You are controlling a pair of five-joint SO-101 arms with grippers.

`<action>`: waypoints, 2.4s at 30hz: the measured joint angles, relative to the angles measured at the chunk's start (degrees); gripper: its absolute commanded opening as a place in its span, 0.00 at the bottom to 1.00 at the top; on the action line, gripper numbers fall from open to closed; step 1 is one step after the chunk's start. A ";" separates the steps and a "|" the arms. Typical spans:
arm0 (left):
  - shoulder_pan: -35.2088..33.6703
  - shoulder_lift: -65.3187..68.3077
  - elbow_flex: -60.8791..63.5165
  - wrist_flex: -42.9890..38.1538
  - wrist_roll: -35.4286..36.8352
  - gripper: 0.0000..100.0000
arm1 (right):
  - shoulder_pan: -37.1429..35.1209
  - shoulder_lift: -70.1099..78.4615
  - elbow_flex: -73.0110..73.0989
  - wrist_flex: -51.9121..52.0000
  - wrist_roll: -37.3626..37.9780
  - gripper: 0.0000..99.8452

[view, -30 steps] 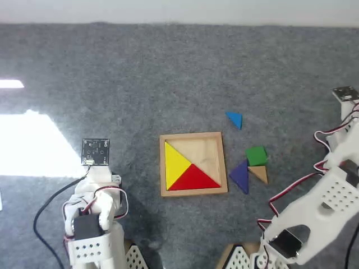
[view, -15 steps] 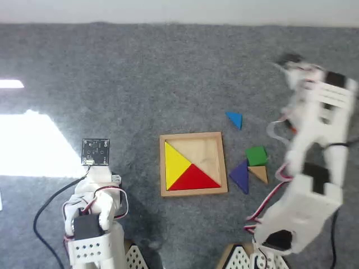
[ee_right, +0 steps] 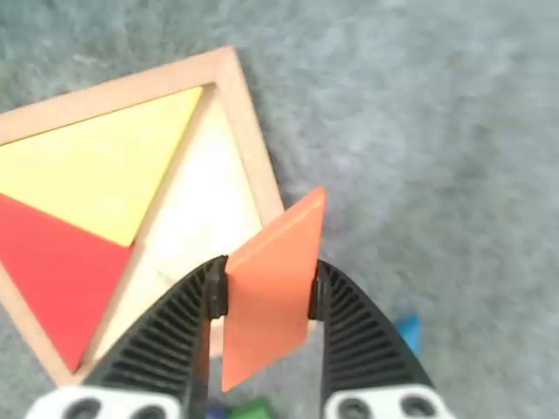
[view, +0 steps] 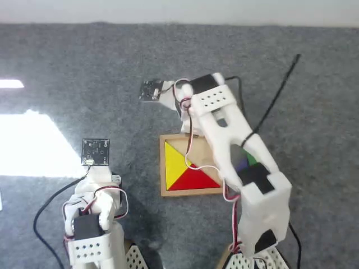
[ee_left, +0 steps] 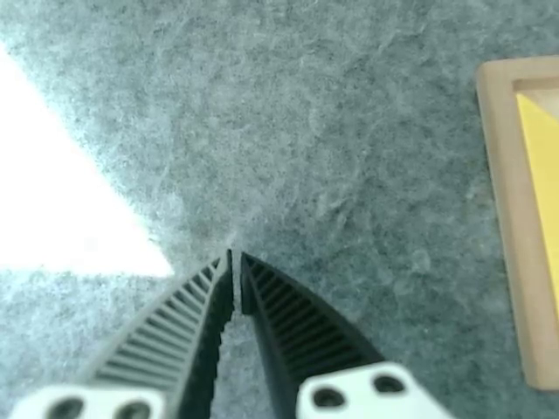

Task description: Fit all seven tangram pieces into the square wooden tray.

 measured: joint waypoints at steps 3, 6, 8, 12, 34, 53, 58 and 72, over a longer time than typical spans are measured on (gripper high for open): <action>0.00 0.00 0.00 0.00 0.00 0.01 | -2.02 2.29 0.09 -0.18 0.44 0.01; 0.00 0.00 0.00 0.00 0.00 0.01 | -3.78 2.46 2.46 -0.79 1.14 0.01; 0.00 0.00 0.00 0.00 0.00 0.01 | -3.96 2.46 5.27 -2.20 1.67 0.01; 0.00 0.00 0.00 0.00 0.00 0.01 | -4.13 2.46 10.29 -6.33 1.76 0.01; 0.00 0.00 0.00 0.00 0.00 0.01 | -5.89 -2.37 12.84 -11.69 -0.53 0.21; 0.00 0.00 0.00 0.00 0.00 0.01 | 19.69 -52.13 33.58 1.23 2.64 0.20; 0.00 0.00 0.00 0.00 0.00 0.01 | 30.24 -57.41 44.84 -3.69 5.45 0.20; 0.00 0.00 0.00 0.00 0.00 0.01 | 32.26 -48.09 59.16 -8.09 13.36 0.20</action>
